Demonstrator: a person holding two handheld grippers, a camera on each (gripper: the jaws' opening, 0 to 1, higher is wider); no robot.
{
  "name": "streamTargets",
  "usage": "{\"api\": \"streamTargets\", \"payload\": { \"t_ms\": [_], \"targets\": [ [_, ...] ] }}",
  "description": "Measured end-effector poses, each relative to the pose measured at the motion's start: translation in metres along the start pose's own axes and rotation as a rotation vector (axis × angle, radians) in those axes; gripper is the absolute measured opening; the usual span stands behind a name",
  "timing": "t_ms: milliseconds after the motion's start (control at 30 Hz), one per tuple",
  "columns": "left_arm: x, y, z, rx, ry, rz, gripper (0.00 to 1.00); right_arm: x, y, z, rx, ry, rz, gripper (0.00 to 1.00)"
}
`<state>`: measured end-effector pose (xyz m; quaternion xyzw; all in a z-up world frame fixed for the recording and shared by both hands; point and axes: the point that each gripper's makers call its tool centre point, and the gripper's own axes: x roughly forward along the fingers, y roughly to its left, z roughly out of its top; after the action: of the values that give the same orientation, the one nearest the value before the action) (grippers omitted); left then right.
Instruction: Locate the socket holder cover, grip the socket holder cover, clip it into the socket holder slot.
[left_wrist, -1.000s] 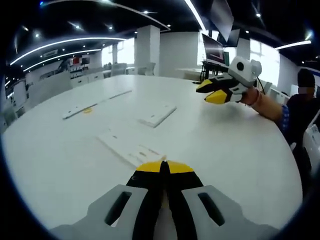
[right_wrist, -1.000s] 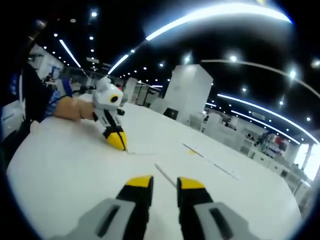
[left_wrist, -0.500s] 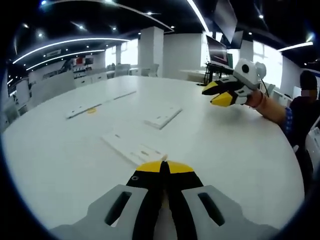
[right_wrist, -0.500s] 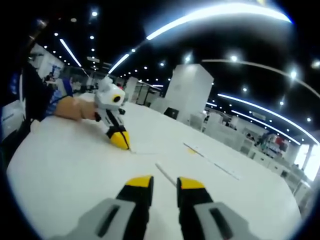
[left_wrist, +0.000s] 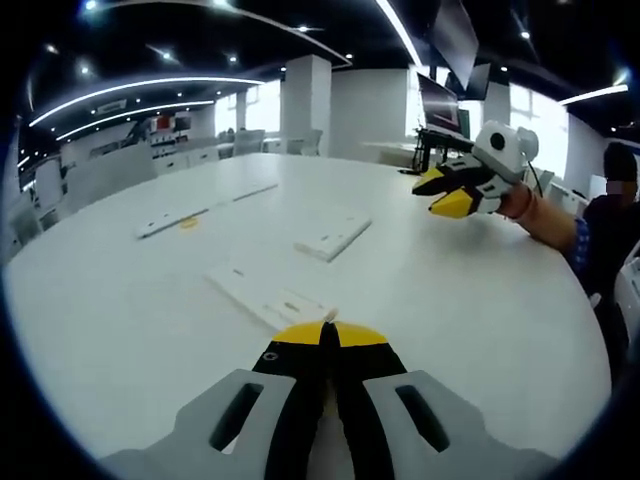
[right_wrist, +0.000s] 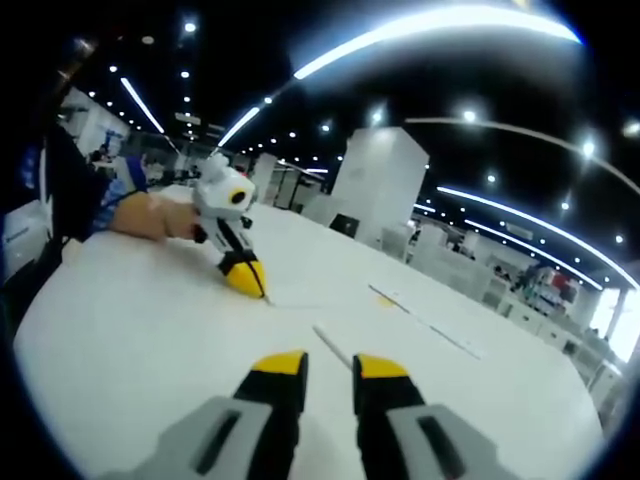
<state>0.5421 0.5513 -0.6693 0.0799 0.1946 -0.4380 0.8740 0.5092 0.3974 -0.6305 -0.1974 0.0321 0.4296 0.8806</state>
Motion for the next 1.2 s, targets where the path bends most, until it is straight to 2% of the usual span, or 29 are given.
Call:
{"api": "streamTargets", "payload": {
  "t_ms": [300, 433, 567, 667, 733, 767, 800, 867, 933, 967, 1100, 1167, 1200],
  "targets": [
    [0.001, 0.002, 0.001, 0.006, 0.003, -0.002, 0.03, 0.001, 0.001, -0.001, -0.009, 0.009, 0.005, 0.20],
    [-0.002, -0.002, 0.005, 0.019, -0.020, -0.022, 0.04, 0.001, 0.002, 0.001, -0.020, 0.004, 0.011, 0.20],
    [-0.018, -0.007, 0.039, 0.034, -0.153, 0.000, 0.04, -0.004, -0.006, 0.004, -0.004, -0.011, -0.009, 0.20],
    [-0.041, -0.011, 0.072, 0.057, -0.281, 0.030, 0.04, -0.009, -0.015, 0.008, 0.030, -0.045, -0.036, 0.20],
    [-0.066, -0.018, 0.099, 0.087, -0.383, 0.050, 0.04, -0.015, -0.023, 0.010, 0.036, -0.063, -0.067, 0.20],
    [-0.074, -0.019, 0.107, 0.086, -0.416, 0.056, 0.04, -0.017, -0.025, 0.011, 0.037, -0.069, -0.074, 0.20],
    [-0.089, -0.019, 0.120, 0.077, -0.476, 0.073, 0.04, -0.019, -0.027, 0.013, 0.040, -0.077, -0.082, 0.20],
    [-0.104, -0.018, 0.129, 0.068, -0.528, 0.092, 0.07, -0.024, -0.032, 0.017, 0.052, -0.105, -0.102, 0.20],
    [-0.107, -0.017, 0.130, 0.065, -0.536, 0.097, 0.10, -0.024, -0.033, 0.018, 0.054, -0.109, -0.105, 0.20],
    [-0.132, -0.011, 0.130, 0.043, -0.590, 0.130, 0.12, -0.030, -0.042, 0.020, 0.074, -0.134, -0.140, 0.20],
    [-0.155, 0.012, 0.098, 0.034, -0.556, 0.192, 0.17, -0.035, -0.045, 0.025, 0.084, -0.170, -0.165, 0.20],
    [-0.163, 0.022, 0.084, 0.020, -0.570, 0.205, 0.23, -0.035, -0.043, 0.027, 0.085, -0.188, -0.161, 0.21],
    [-0.168, 0.033, 0.070, -0.018, -0.593, 0.215, 0.25, -0.033, -0.041, 0.027, 0.083, -0.194, -0.158, 0.21]
  ]
}}
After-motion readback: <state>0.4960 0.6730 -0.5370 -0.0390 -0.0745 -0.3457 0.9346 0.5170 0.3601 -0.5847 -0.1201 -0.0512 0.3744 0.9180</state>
